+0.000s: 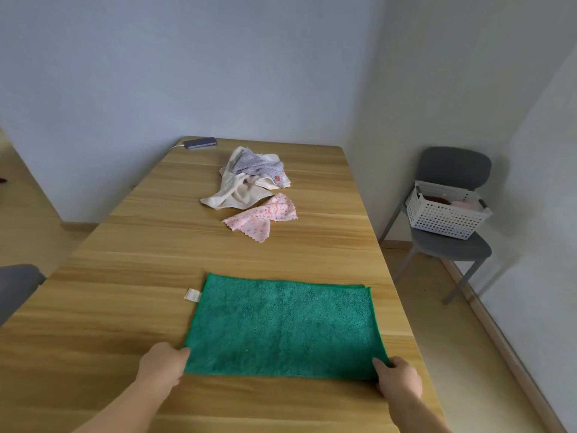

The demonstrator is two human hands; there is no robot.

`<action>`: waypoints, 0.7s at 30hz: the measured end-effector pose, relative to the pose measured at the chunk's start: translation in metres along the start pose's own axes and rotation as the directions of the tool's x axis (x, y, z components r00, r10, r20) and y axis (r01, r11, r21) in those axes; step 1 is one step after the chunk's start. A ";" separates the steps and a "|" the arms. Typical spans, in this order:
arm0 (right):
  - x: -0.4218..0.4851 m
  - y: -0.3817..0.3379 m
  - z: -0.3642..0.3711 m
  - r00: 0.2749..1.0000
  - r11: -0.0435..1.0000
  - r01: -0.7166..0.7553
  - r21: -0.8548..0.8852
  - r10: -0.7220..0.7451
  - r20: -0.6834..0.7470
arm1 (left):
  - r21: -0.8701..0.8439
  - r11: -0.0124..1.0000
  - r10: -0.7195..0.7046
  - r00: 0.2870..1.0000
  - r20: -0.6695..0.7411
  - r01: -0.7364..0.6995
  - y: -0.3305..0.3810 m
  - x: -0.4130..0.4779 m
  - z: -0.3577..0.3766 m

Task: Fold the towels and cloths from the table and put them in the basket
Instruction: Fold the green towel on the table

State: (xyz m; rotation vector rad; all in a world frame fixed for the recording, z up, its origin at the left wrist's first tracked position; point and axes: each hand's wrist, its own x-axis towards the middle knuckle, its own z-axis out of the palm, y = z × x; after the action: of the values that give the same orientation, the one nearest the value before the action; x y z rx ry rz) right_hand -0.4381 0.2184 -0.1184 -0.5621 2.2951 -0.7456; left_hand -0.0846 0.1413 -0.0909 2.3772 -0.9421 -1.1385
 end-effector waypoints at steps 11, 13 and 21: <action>-0.020 -0.010 -0.007 0.993 0.995 0.082 -0.059 -0.077 0.093 | -0.359 0.931 -0.020 0.993 0.115 0.061 -0.001 0.007 -0.006; -0.022 -0.013 -0.008 0.990 0.996 0.082 -0.041 -0.077 0.115 | -0.256 0.966 -0.011 0.997 0.073 0.029 0.001 0.003 -0.004; -0.015 -0.020 -0.009 0.999 0.999 0.032 -0.001 -0.032 -0.003 | -0.447 0.894 0.095 0.983 0.159 -0.014 0.020 -0.001 0.008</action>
State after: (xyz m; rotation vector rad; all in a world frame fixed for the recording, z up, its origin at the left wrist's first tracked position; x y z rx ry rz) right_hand -0.4304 0.2154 -0.0931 -0.6000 2.2939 -0.7611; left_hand -0.0997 0.1270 -0.0840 1.8947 -0.6995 -1.3905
